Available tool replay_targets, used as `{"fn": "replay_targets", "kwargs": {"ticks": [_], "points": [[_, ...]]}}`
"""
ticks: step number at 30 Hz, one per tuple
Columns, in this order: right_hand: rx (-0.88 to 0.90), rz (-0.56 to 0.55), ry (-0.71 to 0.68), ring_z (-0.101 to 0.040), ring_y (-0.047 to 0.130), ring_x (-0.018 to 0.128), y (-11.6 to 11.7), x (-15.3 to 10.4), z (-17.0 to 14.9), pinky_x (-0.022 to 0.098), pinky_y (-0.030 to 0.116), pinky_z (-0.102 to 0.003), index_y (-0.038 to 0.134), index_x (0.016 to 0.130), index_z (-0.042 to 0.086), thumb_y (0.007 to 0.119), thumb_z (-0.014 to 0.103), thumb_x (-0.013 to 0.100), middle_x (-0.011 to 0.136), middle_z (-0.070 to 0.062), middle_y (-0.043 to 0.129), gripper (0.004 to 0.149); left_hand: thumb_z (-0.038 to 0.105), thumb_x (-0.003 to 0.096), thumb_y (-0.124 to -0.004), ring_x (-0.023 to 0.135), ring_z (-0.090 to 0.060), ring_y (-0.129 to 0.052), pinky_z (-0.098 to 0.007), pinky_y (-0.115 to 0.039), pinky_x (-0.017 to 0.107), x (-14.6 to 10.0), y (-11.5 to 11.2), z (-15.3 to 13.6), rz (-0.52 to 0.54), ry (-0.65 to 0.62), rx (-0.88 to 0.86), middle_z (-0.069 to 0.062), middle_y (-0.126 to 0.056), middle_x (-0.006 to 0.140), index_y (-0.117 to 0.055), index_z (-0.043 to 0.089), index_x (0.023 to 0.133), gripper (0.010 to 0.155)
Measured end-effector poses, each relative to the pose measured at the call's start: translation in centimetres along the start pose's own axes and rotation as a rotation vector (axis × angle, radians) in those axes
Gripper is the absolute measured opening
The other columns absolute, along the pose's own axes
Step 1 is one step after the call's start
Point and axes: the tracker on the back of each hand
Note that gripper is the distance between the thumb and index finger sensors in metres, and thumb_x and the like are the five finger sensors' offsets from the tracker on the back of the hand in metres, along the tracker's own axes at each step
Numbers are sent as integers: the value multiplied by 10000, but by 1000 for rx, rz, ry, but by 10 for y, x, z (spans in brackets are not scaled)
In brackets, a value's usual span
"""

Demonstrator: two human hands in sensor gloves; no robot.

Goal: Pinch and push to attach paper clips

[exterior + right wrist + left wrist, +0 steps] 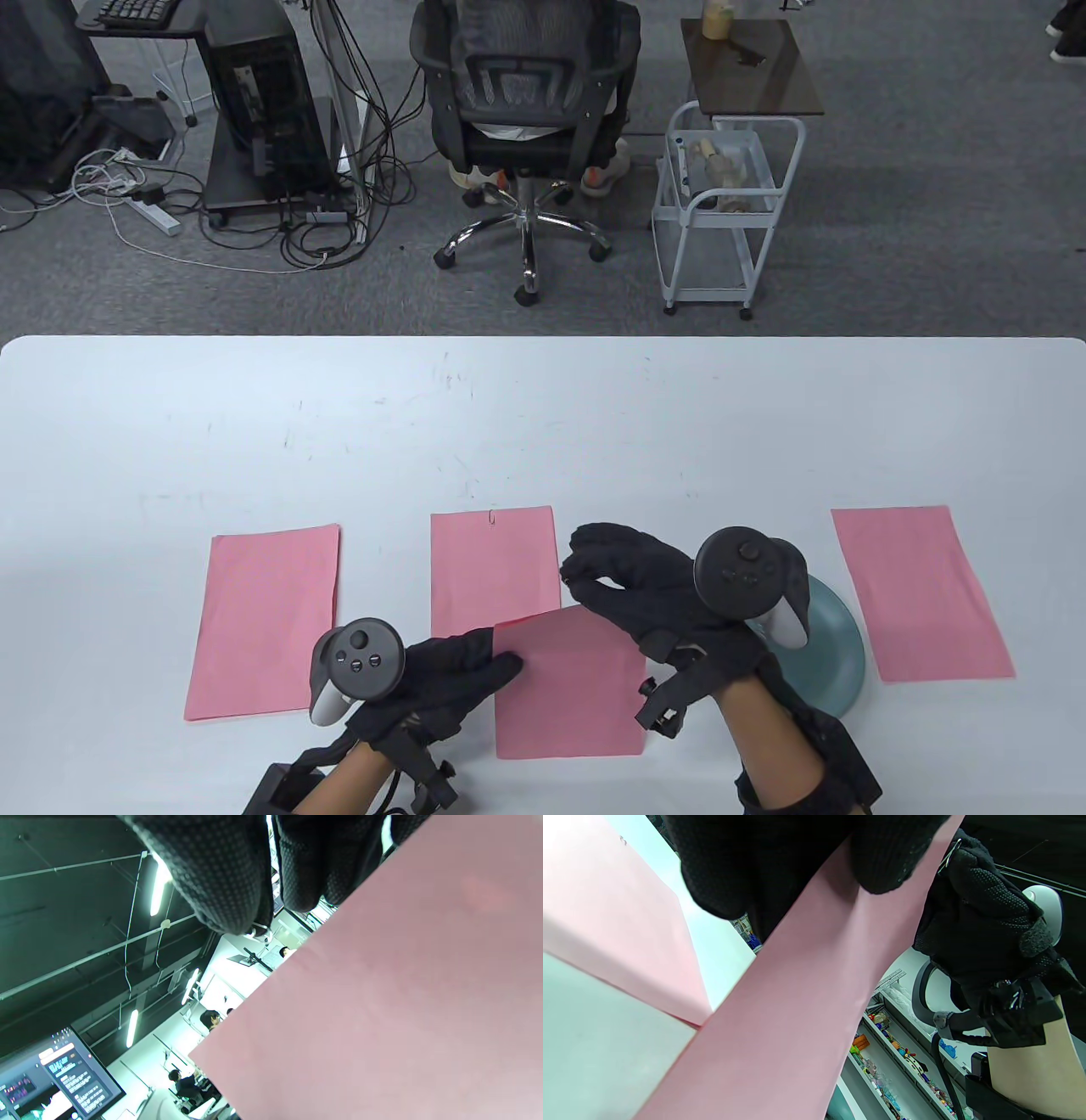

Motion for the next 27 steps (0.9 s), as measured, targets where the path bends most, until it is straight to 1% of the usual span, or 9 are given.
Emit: {"fn": "replay_targets", "kwargs": {"ticks": [13, 17, 24, 27], "points": [[-71, 24, -12, -435, 704, 923, 5, 1, 3, 711, 445, -653, 889, 877, 135, 863, 242, 567, 1060, -196, 722, 329, 377, 612, -796, 749, -198, -1034, -417, -849, 600, 0, 1, 0, 6, 7, 2, 23, -992, 875, -796, 219, 1006, 424], [-93, 48, -13, -435, 706, 922, 7, 1, 3, 712, 443, -652, 893, 874, 136, 865, 240, 565, 1059, -195, 725, 327, 377, 612, -796, 749, -198, -1035, -417, -850, 599, 1, 0, 0, 5, 9, -2, 22, -993, 873, -799, 219, 1004, 423], [-89, 63, -17, -430, 715, 916, 8, 2, 3, 712, 449, -649, 896, 871, 136, 866, 240, 564, 1055, -188, 734, 325, 376, 612, -796, 747, -199, -1036, -416, -850, 599, 0, 1, 0, 7, 10, -1, 23, -993, 873, -798, 219, 1004, 422], [-65, 46, -23, -428, 720, 912, 7, 2, 3, 711, 455, -647, 893, 873, 135, 863, 241, 565, 1050, -187, 739, 327, 375, 612, -796, 747, -199, -1035, -417, -850, 598, 0, 1, 0, 7, 10, -1, 24, -993, 873, -799, 218, 1004, 422]]}}
Point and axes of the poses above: the tracker on the back of each hand, its own z axis roughly to the thumb side, its own x axis roughly from the wrist to the fingertips, y = z × x
